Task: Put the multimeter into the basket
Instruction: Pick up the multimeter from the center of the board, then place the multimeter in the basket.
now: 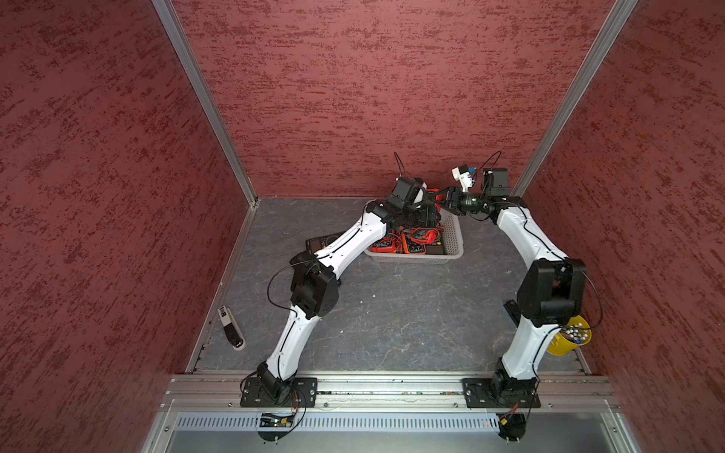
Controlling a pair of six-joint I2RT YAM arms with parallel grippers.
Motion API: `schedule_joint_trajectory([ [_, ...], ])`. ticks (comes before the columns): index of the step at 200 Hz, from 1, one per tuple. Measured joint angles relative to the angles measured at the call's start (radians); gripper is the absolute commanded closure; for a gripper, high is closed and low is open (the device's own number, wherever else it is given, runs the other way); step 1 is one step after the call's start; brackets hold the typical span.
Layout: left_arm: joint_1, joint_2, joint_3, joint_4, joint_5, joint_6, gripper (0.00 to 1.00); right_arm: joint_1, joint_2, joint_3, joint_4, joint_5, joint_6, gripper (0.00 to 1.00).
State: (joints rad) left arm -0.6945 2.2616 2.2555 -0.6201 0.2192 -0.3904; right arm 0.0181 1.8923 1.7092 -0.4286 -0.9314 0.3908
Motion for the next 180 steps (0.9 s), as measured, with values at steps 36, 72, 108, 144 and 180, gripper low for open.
schedule_joint_trajectory([
  [36,0.005,0.0,0.0,0.001,0.001,-0.008,0.2,0.002,0.017,0.026,-0.016,-0.002,-0.011,0.73],
  [72,0.027,-0.004,0.0,0.039,0.048,-0.039,0.0,-0.003,0.077,0.106,-0.062,-0.006,-0.032,0.79],
  [108,0.049,-0.086,-0.093,0.101,0.086,-0.068,0.0,-0.048,0.154,0.192,-0.127,-0.004,-0.071,0.8],
  [144,0.073,-0.288,-0.3,0.215,0.114,-0.137,0.0,-0.106,0.249,0.338,-0.25,-0.01,-0.164,0.8],
  [180,0.137,-0.434,-0.489,0.3,0.103,-0.201,0.0,-0.136,0.369,0.557,-0.459,-0.003,-0.324,0.8],
])
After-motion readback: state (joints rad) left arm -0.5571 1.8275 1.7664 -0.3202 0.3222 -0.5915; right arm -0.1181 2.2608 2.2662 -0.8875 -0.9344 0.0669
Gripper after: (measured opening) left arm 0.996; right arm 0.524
